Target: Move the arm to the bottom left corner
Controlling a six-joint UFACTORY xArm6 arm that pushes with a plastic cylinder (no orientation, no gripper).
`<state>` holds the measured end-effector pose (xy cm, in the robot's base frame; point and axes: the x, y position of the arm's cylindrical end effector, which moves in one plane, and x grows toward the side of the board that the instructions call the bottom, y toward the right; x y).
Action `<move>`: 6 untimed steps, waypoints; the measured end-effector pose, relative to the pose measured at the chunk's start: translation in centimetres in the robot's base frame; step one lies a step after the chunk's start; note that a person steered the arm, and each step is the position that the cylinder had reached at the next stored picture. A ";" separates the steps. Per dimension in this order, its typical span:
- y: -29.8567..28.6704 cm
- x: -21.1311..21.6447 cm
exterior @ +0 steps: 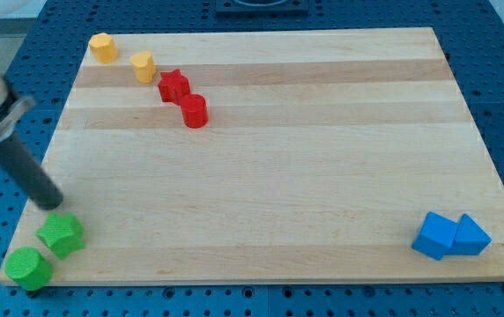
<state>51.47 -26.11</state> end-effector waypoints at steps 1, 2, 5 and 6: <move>0.3 -1.3; -4.3 -0.6; 8.6 -0.7; 15.4 5.5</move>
<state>56.99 -10.71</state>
